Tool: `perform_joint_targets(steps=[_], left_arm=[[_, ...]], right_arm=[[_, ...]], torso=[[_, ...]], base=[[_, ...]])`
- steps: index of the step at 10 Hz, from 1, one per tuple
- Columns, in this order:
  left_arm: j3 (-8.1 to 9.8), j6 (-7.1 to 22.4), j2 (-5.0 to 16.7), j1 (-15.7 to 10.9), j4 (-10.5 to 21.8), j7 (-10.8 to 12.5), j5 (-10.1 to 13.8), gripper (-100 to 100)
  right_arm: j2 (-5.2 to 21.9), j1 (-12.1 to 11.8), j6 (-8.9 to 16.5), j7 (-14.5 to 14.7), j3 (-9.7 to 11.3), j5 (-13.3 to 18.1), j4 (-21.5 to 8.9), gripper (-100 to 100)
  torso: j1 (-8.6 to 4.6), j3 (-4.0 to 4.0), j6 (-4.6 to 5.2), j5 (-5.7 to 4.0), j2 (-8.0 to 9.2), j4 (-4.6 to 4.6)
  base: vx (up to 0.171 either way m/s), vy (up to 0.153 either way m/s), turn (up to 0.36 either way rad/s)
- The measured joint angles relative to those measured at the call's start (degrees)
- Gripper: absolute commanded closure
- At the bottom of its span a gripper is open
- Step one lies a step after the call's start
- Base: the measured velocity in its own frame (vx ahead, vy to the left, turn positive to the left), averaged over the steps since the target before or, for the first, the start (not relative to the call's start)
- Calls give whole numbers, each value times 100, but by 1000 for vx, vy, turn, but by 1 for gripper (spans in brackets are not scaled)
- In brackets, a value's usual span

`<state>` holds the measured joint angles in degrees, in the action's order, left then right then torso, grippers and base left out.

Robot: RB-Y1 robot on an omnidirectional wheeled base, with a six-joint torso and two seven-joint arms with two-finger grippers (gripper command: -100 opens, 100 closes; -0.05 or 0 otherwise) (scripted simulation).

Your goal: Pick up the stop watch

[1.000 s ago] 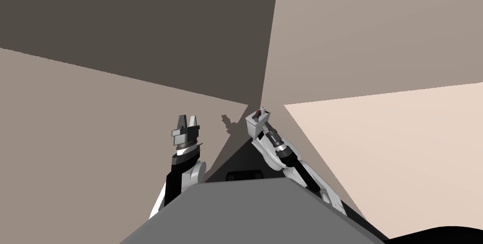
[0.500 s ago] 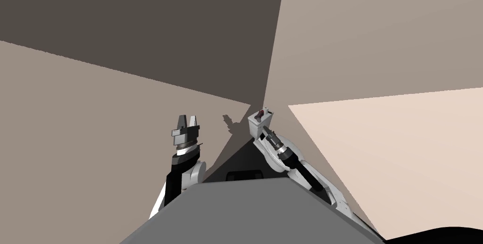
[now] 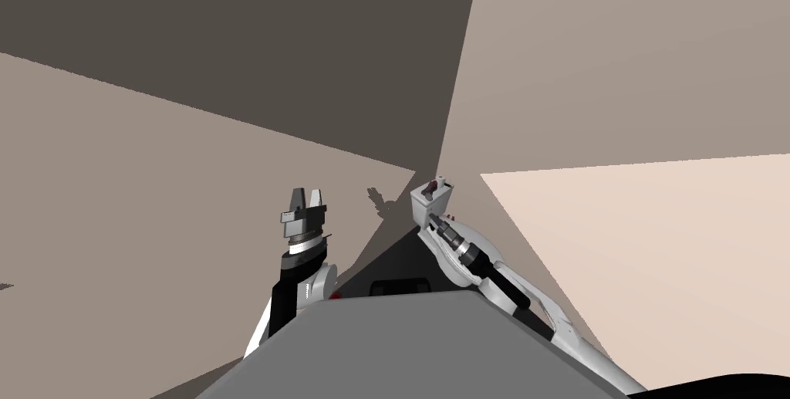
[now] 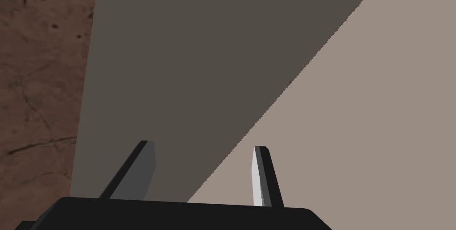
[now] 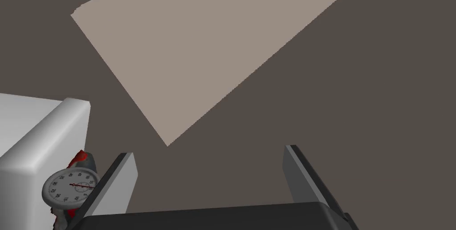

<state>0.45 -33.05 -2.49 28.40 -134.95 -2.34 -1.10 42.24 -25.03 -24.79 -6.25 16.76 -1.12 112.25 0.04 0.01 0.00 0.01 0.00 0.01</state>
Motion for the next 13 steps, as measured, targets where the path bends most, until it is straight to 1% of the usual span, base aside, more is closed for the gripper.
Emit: perform_joint_targets(steps=[1,2,3,4,5,6,7,8,9,11,12,13], left_arm=[[0,0,0,1,0,0,0,0],[0,0,0,0,0,0,0,0],[1,0,0,1,0,0,0,0],[0,0,0,0,0,0,0,0],[1,0,0,1,0,0,0,0],[0,0,0,0,0,0,0,0],[1,0,0,1,0,0,0,0],[0,0,0,0,0,0,0,0],[1,0,0,1,0,0,0,0],[1,0,0,1,0,0,0,0],[0,0,0,1,0,0,0,0],[1,0,0,1,0,0,0,0]], right_arm=[[188,-19,-18,-34,23,0,-46,-100],[364,-28,-46,-63,91,17,-163,-100],[524,6,-36,-82,144,31,-230,-100],[687,47,-35,-117,222,47,-367,-100],[851,53,-34,-141,260,55,-423,-100],[1032,13,-93,-169,302,65,-556,-100],[1216,29,-90,-198,335,69,-598,-100],[1372,54,-38,-220,417,94,-675,-100],[1543,135,-42,-260,477,100,-808,-100],[1960,62,-50,-320,512,100,-894,-100],[2134,111,-85,-343,608,132,-1083,-100],[2283,123,-92,-349,657,150,-1157,-100]], torso=[[-2,0,4,0,0,0],[1,0,1,0,-1,0],[-1,-1,4,0,-1,0],[1,-2,0,0,-4,-1],[-1,-2,4,0,-4,-1],[1,-2,1,0,-4,-1],[-1,-3,4,1,-5,-1],[1,-4,1,0,-7,-1],[-1,-5,4,0,-8,-2],[-1,-5,4,1,-8,-1],[-1,-6,2,0,-11,-2],[-1,-6,4,0,-10,-2]], base=[[-2,22,161],[-1,15,64],[3,21,159],[5,15,93],[7,23,187],[8,14,67],[15,19,155],[14,14,85],[20,20,158],[19,15,108],[21,13,111],[30,17,204]])
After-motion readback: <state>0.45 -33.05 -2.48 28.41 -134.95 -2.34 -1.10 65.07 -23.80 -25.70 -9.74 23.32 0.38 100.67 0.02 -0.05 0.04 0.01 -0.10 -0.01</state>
